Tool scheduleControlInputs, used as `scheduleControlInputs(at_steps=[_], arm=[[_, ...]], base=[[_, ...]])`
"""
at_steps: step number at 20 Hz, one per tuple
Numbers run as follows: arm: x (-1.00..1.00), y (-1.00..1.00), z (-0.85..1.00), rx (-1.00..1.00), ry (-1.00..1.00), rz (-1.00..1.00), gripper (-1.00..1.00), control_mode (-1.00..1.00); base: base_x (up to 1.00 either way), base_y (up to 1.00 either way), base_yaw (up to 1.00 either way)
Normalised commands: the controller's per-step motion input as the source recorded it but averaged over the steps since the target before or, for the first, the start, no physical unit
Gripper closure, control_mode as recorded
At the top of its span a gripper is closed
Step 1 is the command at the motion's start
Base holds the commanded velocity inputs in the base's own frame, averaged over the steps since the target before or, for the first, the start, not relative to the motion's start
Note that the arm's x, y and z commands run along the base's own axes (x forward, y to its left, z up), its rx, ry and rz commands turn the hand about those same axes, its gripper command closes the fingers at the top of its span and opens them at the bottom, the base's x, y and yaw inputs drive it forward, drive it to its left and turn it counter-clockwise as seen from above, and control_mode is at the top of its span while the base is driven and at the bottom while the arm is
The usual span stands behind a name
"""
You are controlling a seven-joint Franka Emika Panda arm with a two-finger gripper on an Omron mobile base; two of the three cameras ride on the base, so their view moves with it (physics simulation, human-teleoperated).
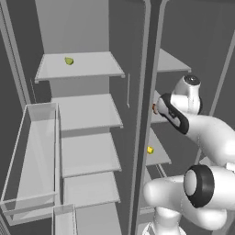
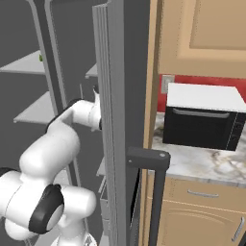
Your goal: Pick up the frozen chicken drumstick from the freezer, place it on any shelf in the fridge, and close the fridge and freezer doors when done.
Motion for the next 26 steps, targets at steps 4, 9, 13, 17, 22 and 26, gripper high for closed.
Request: scheduleControlInputs(at_steps=[4,9,13,17,22,26], arm=[[0.44,0.00,-0.31,0.00,0.02,0.00,-1.00,-1.00],[0.60,0.01,-0.33,0.00,0.02,0.00,-1.00,-1.00],[0.56,0.00,-0.20,0.00,0.00,0.00,-1.00,-1.00],[0.49,0.00,-0.29,0.00,0.02,0.00,-1.00,-1.00],[0.54,0.00,-0.37,0.00,0.05,0.00,-1.00,-1.00],[0.56,0.00,-0.29,0.00,0.03,0.00,-1.00,-1.00]], base=[[0.00,0.00,0.00],[0.00,0.00,0.00],[0.00,0.00,0.00],[0.00,0.00,0.00],[0.00,0.00,0.00],[0.00,0.00,0.00]])
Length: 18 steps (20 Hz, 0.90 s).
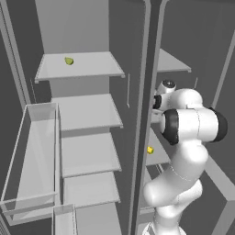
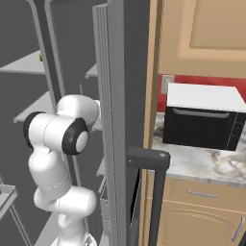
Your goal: Pick up the frozen chicken drumstick from the freezer, place it on any shelf in the fridge, and close the fridge and freezer doors when done.
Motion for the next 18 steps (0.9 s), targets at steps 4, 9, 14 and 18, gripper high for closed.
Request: scheduleControlInputs(at_steps=[4,9,14,18], arm=[[0.55,0.00,-0.28,0.00,0.02,0.00,-1.00,-1.00],[0.21,0.00,-0.55,0.00,0.04,0.00,1.00,-1.00],[0.00,0.00,-0.32,0.00,0.00,0.00,1.00,-1.00],[-0.43,0.00,-0.05,0.00,0.00,0.00,1.00,-1.00]], base=[[0.00,0.00,0.00],[0.00,0.00,0.00],[0.00,0.00,0.00],[0.00,0.00,0.00]])
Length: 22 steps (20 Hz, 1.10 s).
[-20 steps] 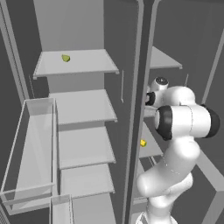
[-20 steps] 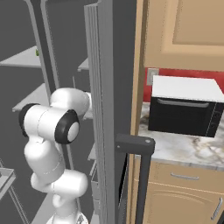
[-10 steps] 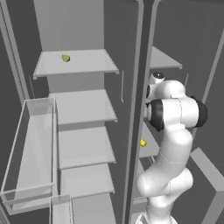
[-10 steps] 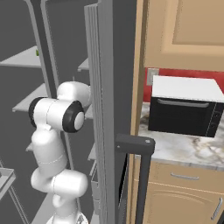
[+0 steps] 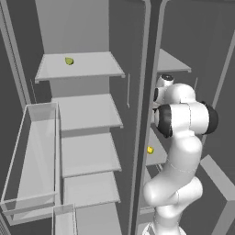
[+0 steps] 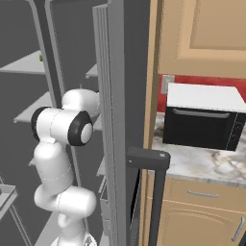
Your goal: Pick up the frozen chicken drumstick from the freezer, place it on any shelf in the fridge, and close the fridge and freezer doors when done.
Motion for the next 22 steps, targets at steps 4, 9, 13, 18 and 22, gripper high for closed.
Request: scheduleControlInputs(at_steps=[4,9,13,18,22], arm=[[-0.94,0.00,0.00,0.00,0.00,-0.01,1.00,-1.00],[-1.00,0.00,0.21,0.00,0.00,-0.07,1.00,-1.00],[-1.00,0.00,0.57,0.00,0.00,-0.09,1.00,-1.00],[-1.00,0.05,0.87,0.00,0.00,-0.09,1.00,-1.00],[-1.00,0.05,0.94,0.00,0.00,-0.08,1.00,-1.00]], base=[[0.00,0.00,0.00],[0.00,0.00,0.00],[0.00,0.00,0.00],[0.00,0.00,0.00],[0.00,0.00,0.00]])
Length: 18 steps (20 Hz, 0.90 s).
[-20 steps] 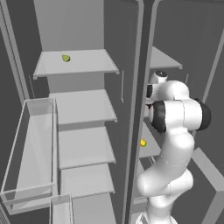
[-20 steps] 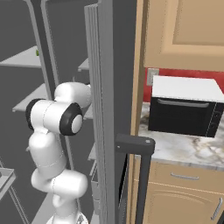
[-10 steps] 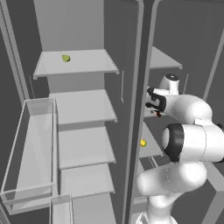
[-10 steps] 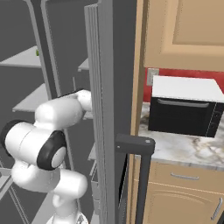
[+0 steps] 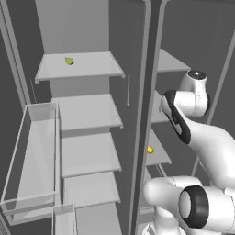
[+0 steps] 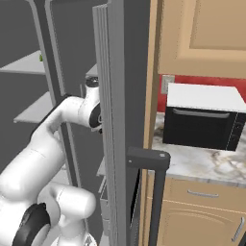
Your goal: Pick up the frozen chicken drumstick from the freezer, place it on any shelf in the fridge, and close the fridge and freezer doors when done.
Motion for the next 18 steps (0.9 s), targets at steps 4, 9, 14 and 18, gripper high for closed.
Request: scheduleControlInputs(at_steps=[4,9,14,18], arm=[[-1.00,0.22,0.81,0.00,0.00,-0.02,1.00,-1.00],[-1.00,0.57,0.27,-0.04,-0.26,0.05,1.00,-1.00],[-0.90,0.81,0.50,-0.02,-0.40,0.09,1.00,-1.00],[-0.56,1.00,0.75,-0.04,-0.27,0.12,1.00,-1.00]], base=[[0.00,0.00,0.00],[0.00,0.00,0.00],[0.00,0.00,0.00],[0.00,0.00,0.00]])
